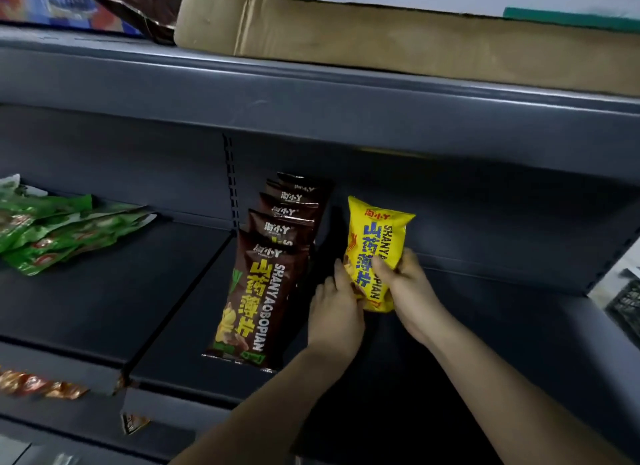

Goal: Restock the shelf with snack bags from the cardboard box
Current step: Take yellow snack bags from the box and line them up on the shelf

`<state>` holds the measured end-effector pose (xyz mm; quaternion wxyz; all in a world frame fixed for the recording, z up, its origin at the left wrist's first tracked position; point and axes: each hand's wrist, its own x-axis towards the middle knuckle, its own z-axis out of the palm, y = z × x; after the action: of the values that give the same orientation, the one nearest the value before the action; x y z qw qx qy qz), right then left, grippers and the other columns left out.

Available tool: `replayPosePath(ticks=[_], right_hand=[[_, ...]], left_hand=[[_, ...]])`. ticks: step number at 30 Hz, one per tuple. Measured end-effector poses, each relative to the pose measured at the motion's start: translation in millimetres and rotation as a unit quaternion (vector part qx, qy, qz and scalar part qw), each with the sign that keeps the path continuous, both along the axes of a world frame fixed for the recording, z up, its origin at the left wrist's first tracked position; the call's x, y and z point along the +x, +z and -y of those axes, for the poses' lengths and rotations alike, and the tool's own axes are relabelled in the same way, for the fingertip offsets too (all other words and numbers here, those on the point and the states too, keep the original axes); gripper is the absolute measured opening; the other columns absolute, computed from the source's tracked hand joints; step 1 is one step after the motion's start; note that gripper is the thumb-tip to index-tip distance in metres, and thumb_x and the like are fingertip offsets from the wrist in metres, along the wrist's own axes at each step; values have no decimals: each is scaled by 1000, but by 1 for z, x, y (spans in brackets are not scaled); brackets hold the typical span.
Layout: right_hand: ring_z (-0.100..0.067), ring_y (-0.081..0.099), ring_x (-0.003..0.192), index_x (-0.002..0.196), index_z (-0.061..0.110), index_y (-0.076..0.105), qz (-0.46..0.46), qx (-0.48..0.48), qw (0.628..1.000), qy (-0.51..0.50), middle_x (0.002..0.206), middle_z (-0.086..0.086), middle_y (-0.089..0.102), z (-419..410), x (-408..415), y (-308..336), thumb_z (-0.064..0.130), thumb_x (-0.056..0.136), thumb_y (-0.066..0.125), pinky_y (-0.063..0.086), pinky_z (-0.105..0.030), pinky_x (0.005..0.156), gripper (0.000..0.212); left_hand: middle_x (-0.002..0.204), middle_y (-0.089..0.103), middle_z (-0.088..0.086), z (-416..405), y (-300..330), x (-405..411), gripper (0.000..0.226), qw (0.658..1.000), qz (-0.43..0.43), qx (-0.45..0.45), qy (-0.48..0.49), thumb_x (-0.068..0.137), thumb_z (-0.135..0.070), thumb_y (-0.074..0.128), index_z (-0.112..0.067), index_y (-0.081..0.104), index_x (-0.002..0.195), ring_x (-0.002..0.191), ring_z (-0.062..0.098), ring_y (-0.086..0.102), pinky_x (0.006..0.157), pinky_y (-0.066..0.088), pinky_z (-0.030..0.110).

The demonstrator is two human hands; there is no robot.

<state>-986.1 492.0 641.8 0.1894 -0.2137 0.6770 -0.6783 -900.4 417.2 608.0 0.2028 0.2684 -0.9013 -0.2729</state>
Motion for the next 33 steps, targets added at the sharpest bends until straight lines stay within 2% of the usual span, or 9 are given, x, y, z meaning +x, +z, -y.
replayPosePath(ticks=[3, 7, 9, 12, 16, 19, 24, 29, 33], right_hand=[[-14, 63, 99, 118, 17, 48, -32, 35, 999, 21, 107, 1, 66, 16, -11, -11, -6, 79, 68, 52, -27, 77, 50], [-9, 63, 88, 110, 16, 51, -53, 38, 998, -18, 102, 0, 67, 38, -23, -23, -10, 81, 63, 50, -22, 74, 41], [-8, 61, 83, 105, 17, 50, -56, 25, 997, -40, 100, -3, 67, 50, -27, -26, -11, 83, 60, 48, -19, 71, 36], [-11, 62, 83, 102, 17, 48, -69, 18, 996, -58, 100, -6, 66, 65, -29, -29, -10, 84, 59, 49, -20, 74, 34], [-16, 64, 90, 100, 24, 49, -101, 47, 991, -74, 99, -2, 68, 75, -38, -37, -4, 86, 59, 50, -35, 88, 32], [-24, 62, 101, 107, 16, 52, -135, 112, 981, -77, 107, -4, 66, 78, -44, -43, 8, 90, 59, 47, -38, 90, 20], [-29, 60, 105, 112, 3, 51, -170, 179, 966, -74, 112, -14, 65, 77, -46, -40, 14, 90, 60, 41, -30, 78, 27], [-30, 59, 108, 113, 1, 53, -187, 204, 957, -91, 114, -19, 62, 60, -47, -28, 17, 79, 74, 46, -37, 90, 43], [-30, 57, 112, 117, -2, 55, -224, 214, 944, -115, 117, -19, 61, 14, -36, -6, 10, 86, 63, 40, -31, 95, 34]], left_hand=[[137, 45, 12, 18, -4, -16, 64, 999, -27, 35, 22, 90, -10, 47, -12, 17, 147, 127, 30, 39, 105, 33, 39], [143, 33, 13, 27, -6, -28, 64, 996, -48, 28, 76, 89, -8, 46, -11, 19, 147, 134, 30, 28, 112, 19, 36], [142, 31, 14, 27, -7, -30, 64, 993, -73, 29, 88, 88, -10, 48, -10, 21, 146, 133, 30, 29, 111, 20, 35], [142, 33, 10, 28, -9, -31, 65, 992, -99, 24, 73, 87, -9, 49, -13, 24, 146, 132, 27, 33, 108, 23, 30], [155, 15, 5, 30, -9, -32, 71, 993, -103, 33, 47, 88, -8, 48, -15, 15, 149, 143, 20, 16, 110, 6, 16], [156, 14, 3, 30, -11, -33, 72, 992, -106, 48, 40, 86, -8, 49, -17, 15, 149, 143, 19, 16, 113, 13, 22], [151, 25, 8, 34, -19, -37, 70, 991, -114, 65, 32, 83, -10, 52, -14, 23, 147, 140, 26, 27, 114, 27, 38], [141, 37, 19, 33, -15, -36, 70, 990, -116, 74, 25, 78, -8, 50, -5, 29, 144, 132, 33, 37, 110, 31, 35], [127, 52, 25, 28, -9, -30, 55, 989, -107, 92, 47, 79, 3, 49, 1, 43, 133, 118, 37, 50, 99, 35, 33]])
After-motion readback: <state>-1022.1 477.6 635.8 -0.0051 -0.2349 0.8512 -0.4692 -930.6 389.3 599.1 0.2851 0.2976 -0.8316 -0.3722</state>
